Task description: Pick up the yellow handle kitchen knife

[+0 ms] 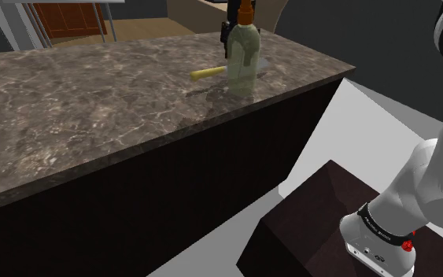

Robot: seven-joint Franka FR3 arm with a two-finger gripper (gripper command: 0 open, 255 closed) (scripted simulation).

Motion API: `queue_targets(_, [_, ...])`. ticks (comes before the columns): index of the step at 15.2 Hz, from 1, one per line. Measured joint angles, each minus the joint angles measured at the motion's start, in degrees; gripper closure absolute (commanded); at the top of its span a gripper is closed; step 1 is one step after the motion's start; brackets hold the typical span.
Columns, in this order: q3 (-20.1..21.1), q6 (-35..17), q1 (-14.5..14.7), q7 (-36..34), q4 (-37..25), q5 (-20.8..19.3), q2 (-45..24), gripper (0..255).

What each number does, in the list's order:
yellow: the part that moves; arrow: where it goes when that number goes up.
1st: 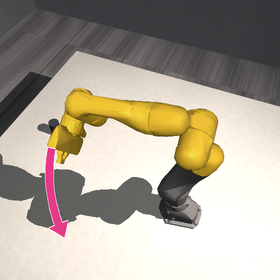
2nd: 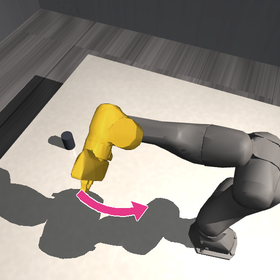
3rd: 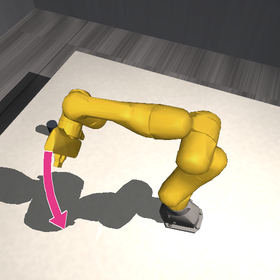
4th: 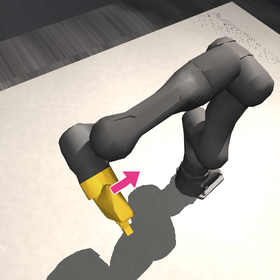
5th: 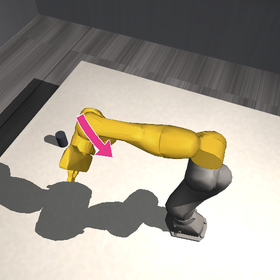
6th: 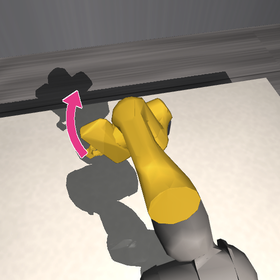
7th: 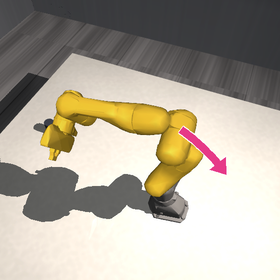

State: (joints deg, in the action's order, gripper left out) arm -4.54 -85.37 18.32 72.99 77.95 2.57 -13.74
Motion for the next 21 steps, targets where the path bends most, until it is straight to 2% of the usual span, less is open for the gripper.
queue_targets(5, [-0.15, -3.56, -0.04, 0.29, 3.62, -0.2, 0.63, 0])
queue_targets(6, [-0.23, -3.91, -0.09, 0.39, 4.1, -0.23, 0.84, 255])
queue_targets(16, [0.06, -4.49, 0.18, 0.35, 4.99, -0.03, 0.64, 255])
queue_targets(21, [0.05, -1.13, 0.12, 0.27, 0.99, 0.0, -0.18, 255])
